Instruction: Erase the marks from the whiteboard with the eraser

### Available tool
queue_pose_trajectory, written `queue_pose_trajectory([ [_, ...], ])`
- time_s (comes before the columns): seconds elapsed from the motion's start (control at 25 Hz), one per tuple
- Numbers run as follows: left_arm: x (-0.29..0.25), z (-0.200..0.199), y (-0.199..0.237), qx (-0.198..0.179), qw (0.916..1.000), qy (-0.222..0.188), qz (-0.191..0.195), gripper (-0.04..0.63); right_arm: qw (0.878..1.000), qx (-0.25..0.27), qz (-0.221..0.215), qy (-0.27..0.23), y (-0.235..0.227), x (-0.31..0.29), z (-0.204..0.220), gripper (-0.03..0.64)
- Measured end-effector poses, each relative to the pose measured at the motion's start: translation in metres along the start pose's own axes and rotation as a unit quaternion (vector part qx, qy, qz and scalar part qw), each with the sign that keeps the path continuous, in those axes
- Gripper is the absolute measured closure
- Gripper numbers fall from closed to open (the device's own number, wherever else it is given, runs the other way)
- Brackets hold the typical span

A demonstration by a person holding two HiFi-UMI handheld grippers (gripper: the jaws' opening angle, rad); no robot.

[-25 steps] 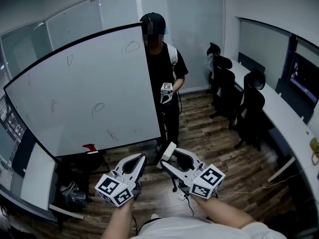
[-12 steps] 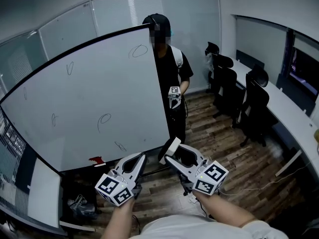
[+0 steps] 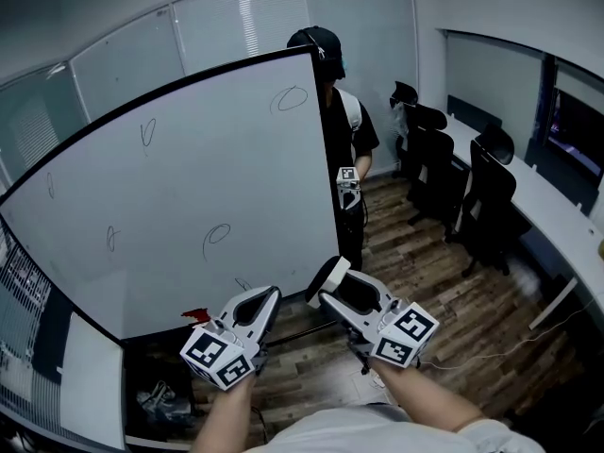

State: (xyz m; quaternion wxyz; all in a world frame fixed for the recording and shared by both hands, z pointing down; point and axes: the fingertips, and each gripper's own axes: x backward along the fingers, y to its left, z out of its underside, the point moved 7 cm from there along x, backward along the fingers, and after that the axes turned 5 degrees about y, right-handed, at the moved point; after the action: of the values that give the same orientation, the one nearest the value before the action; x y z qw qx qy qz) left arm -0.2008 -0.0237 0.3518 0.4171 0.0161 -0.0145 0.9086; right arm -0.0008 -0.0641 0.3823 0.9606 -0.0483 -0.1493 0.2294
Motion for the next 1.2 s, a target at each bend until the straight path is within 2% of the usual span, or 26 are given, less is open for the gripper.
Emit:
queue_pose_trajectory([
  [0.16,0.005,0.006,0.008,0.011,0.9999,0.003,0.007,0.588,1.000,-0.010,0.009,0.008,-0.002,-0.007,0.008,0.382],
  [0.52,-0.004,0.012,0.025,0.007,0.9999,0.011,0.002,0.588,1.000,-0.017,0.011,0.016,-0.016,-0.023,0.016,0.382],
  [0.88,-0.036,0.006,0.049,-0.004,0.9998,0.016,-0.007,0.588,1.000,-0.022,0.004,0.006,-0.063,-0.050,0.010,0.382],
  [1.2,-0.102,-0.001,0.080,-0.020,0.9997,0.007,-0.014,0.588,1.000,-0.006,-0.007,0.002,-0.134,-0.071,-0.009,0.382],
])
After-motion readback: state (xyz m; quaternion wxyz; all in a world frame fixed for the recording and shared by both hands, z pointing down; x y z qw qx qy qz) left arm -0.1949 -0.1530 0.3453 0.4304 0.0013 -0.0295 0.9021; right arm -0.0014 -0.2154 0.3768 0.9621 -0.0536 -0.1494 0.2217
